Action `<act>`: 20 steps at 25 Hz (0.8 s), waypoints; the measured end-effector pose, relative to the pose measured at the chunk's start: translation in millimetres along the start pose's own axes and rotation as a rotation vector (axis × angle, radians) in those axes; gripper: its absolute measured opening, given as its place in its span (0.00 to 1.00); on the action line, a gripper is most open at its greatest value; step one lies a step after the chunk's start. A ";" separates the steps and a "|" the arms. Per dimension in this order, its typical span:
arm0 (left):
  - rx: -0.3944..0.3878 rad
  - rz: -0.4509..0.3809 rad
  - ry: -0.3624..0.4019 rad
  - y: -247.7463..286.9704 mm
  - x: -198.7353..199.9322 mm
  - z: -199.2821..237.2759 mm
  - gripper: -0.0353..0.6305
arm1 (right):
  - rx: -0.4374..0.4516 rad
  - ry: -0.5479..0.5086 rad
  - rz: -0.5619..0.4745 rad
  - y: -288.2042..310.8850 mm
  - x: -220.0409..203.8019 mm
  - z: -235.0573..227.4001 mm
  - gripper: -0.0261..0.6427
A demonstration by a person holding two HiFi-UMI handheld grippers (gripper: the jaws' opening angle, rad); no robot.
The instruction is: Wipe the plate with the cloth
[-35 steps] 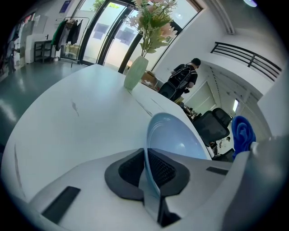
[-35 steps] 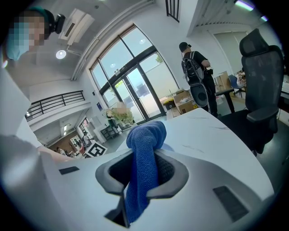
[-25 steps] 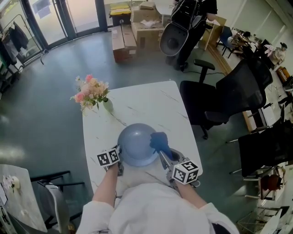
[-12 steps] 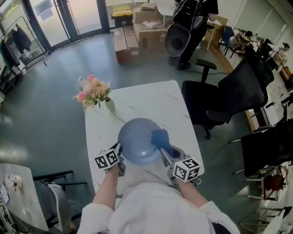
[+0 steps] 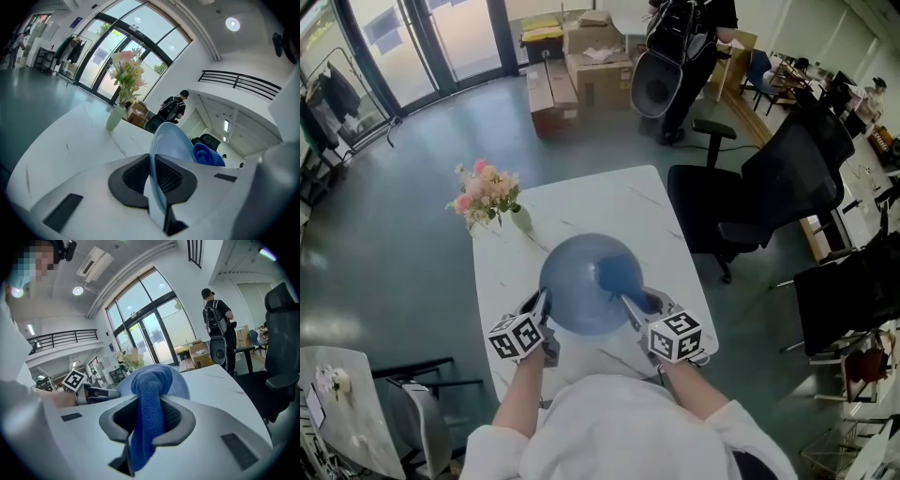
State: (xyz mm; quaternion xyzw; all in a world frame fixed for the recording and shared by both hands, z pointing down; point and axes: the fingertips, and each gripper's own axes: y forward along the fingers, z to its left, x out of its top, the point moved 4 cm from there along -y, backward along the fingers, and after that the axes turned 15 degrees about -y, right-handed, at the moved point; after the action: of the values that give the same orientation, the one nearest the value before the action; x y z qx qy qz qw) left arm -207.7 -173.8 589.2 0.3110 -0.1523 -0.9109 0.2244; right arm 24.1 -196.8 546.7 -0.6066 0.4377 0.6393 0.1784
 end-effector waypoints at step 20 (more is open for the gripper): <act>-0.046 -0.041 0.156 -20.8 -3.5 -40.2 0.12 | 0.296 -0.190 0.231 28.6 -21.6 65.8 0.18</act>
State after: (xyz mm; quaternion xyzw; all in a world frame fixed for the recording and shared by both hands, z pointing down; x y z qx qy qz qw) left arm -186.2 -159.8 551.7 0.3787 -0.1073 -0.8915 0.2242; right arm -34.1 -155.0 568.8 -0.4564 0.5747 0.6387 0.2313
